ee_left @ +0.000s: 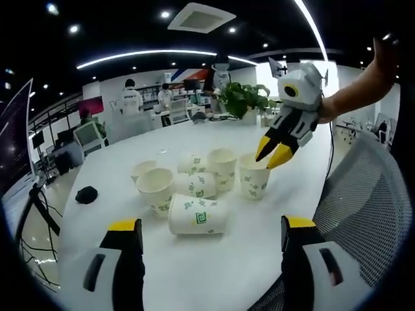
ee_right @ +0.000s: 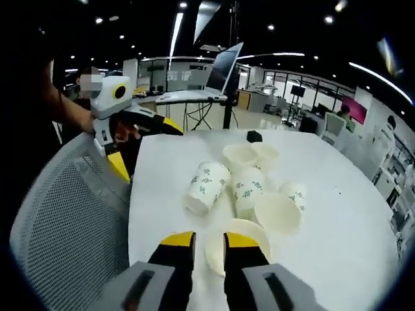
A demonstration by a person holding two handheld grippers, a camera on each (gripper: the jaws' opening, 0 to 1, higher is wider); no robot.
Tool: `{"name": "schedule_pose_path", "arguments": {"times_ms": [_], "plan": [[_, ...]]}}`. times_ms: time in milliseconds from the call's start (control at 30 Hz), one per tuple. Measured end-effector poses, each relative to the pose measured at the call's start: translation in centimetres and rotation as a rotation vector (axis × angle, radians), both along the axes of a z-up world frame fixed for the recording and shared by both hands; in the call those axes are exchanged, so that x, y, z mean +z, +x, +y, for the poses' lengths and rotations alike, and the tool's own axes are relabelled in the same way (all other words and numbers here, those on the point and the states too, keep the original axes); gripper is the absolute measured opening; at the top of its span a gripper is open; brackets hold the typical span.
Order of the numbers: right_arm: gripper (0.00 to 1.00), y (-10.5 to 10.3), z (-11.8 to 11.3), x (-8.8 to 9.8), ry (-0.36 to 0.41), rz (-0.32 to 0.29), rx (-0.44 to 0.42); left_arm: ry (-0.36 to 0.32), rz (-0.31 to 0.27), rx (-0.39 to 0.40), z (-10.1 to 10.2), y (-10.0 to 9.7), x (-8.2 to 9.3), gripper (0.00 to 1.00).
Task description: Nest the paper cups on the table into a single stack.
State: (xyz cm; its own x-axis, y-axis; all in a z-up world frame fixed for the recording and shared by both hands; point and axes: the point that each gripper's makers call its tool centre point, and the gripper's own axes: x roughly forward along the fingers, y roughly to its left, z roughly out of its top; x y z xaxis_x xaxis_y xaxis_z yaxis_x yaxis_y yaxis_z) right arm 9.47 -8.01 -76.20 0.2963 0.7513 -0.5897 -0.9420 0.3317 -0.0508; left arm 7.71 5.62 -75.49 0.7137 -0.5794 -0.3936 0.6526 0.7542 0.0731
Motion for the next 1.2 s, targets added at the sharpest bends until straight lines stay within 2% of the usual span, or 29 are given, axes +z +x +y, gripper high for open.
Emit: {"name": "schedule_pose_path", "arguments": {"times_ms": [33,133,233,300,500,733,933,1100,1200], "plan": [[0.17,0.0,-0.1,0.1,0.004,-0.002,-0.004,0.0,0.001,-0.001,0.0,0.0,0.0,0.87],[0.23,0.1,-1.0,0.9,0.067,0.009,-0.091,0.01,0.006,-0.015,-0.2,-0.2,-0.2,0.87],[0.25,-0.1,-2.0,1.5,0.118,0.03,-0.155,0.02,0.009,-0.024,-0.4,-0.3,-0.3,0.87],[0.29,0.0,-3.0,2.0,0.153,0.02,-0.211,0.028,0.014,-0.025,-0.4,-0.3,-0.4,0.88],[0.41,-0.7,-5.6,2.5,0.194,0.003,-0.305,0.029,0.031,-0.043,-0.7,-0.6,-0.6,0.88],[0.55,-1.1,-7.8,2.4,0.222,0.012,-0.417,0.01,0.047,-0.05,-0.6,-0.4,-0.1,0.87],[0.64,-1.9,-9.5,2.1,0.22,0.013,-0.488,-0.007,0.041,-0.055,-0.6,1.5,1.1,0.83],[0.69,-2.3,-11.1,2.1,0.198,-0.031,-0.541,-0.033,0.024,-0.058,-1.5,3.7,2.8,0.8],[0.69,-2.8,-11.4,2.2,0.203,-0.032,-0.559,-0.039,0.016,-0.068,-2.2,4.8,3.6,0.78]]}}
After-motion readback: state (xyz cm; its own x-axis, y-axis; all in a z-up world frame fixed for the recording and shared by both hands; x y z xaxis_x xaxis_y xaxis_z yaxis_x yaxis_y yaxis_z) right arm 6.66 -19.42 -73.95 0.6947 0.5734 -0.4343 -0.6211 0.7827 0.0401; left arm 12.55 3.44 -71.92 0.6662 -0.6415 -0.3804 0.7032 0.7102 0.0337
